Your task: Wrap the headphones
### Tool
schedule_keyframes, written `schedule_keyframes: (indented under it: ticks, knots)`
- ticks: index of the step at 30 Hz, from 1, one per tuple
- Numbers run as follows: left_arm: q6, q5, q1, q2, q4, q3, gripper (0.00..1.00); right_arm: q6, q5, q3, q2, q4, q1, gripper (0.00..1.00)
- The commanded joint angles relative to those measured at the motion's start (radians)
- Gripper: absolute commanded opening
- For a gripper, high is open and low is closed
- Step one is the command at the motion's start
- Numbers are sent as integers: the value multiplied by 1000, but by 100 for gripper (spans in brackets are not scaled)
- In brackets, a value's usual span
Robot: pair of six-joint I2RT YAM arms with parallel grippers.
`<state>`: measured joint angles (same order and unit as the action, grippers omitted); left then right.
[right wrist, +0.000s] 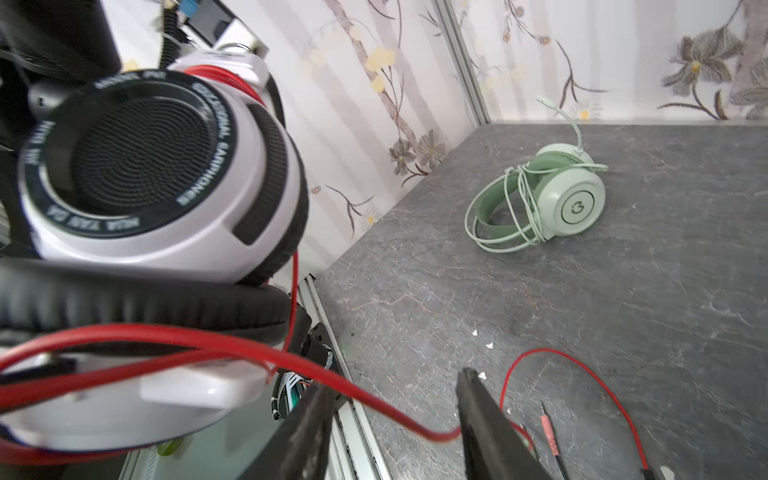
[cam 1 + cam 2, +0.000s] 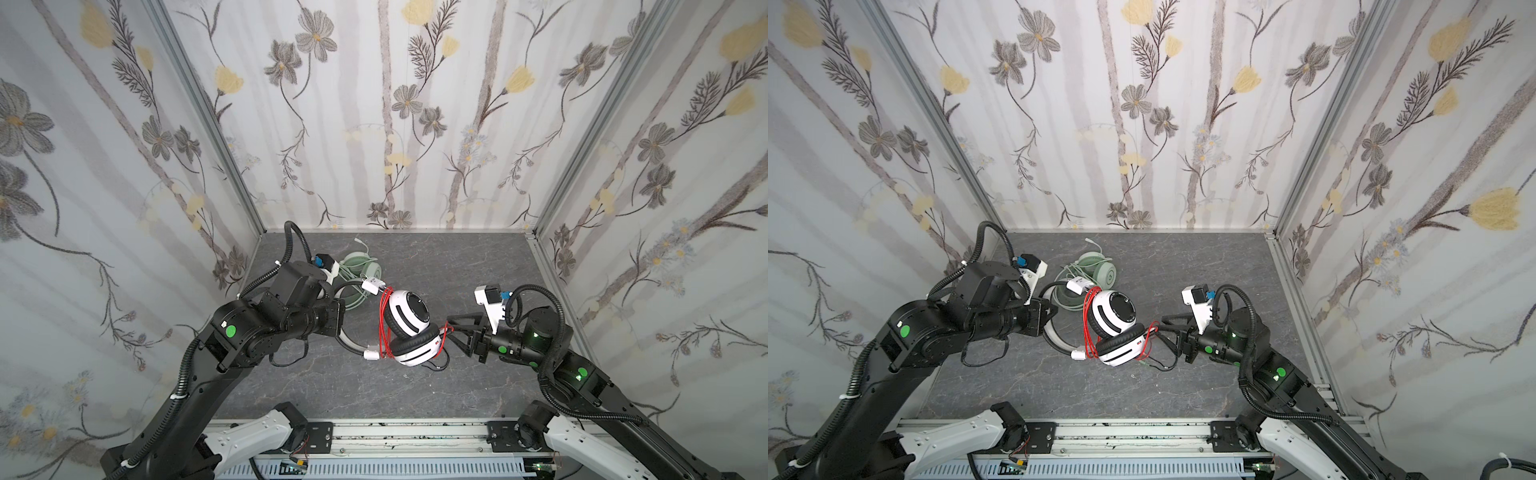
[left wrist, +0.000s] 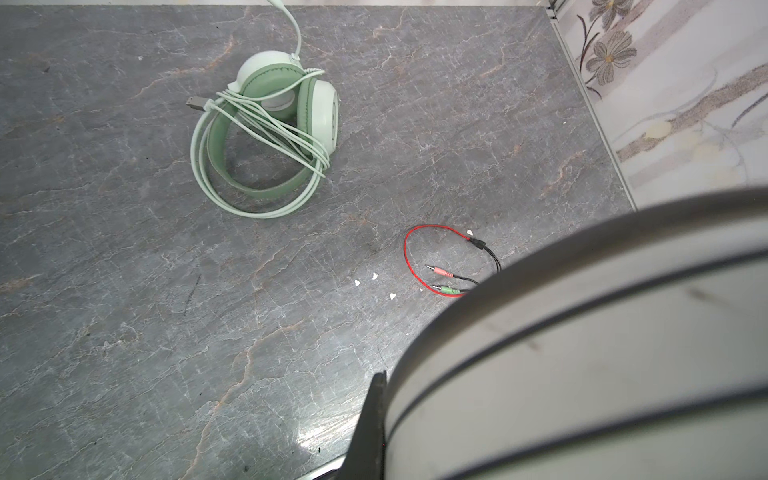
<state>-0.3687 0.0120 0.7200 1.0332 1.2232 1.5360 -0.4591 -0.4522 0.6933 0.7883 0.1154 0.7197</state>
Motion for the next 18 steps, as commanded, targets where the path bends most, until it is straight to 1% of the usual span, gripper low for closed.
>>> schedule_keyframes:
  ticks: [1,4,5,6,9,10,11,16,18]
  knots:
    - [4,58,-1,4,-51,2,3,55,-54,-5,-3,-103,0,50]
    - [3,82,-1,13,-52,9,3,81,-56,16,15,-97,0,45]
    - [2,91,-1,16,-54,12,3,83,-53,23,23,-97,0,43]
    - [3,98,0,18,-55,13,3,87,-48,31,31,-97,0,38]
    - [2,106,0,21,-55,16,2,95,-22,48,43,-88,0,12]
    - [2,104,0,19,-56,16,3,100,-15,48,44,-83,0,6]
    - [1,103,0,18,-54,15,3,110,-1,82,39,-75,0,0]
    - [-3,82,0,14,-37,-4,3,171,143,163,-26,29,1,0]
    - [-5,65,-1,16,-28,-10,3,196,182,206,-56,71,1,0]
